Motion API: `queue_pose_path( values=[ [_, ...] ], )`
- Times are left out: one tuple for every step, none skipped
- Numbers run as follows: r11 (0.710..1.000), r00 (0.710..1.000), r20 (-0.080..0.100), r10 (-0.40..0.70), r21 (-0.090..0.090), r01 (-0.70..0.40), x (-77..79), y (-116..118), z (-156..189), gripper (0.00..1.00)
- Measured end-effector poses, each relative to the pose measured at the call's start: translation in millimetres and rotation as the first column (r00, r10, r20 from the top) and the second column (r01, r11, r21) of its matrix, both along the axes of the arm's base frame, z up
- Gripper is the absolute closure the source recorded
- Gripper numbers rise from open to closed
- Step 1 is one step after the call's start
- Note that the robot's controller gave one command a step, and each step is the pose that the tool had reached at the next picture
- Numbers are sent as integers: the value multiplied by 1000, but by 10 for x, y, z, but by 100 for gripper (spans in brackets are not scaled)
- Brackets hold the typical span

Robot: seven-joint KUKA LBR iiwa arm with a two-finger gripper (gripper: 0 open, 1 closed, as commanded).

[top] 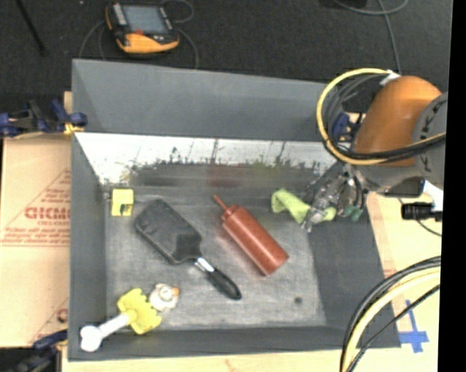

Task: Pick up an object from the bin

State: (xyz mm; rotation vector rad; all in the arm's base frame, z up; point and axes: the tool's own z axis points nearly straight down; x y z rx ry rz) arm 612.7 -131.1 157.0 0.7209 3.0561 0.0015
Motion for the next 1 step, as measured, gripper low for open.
queue_pose_path(
  values=[
    [1000, 1000, 7, 1, -2, -1, 19, -7, 113, 100]
  ],
)
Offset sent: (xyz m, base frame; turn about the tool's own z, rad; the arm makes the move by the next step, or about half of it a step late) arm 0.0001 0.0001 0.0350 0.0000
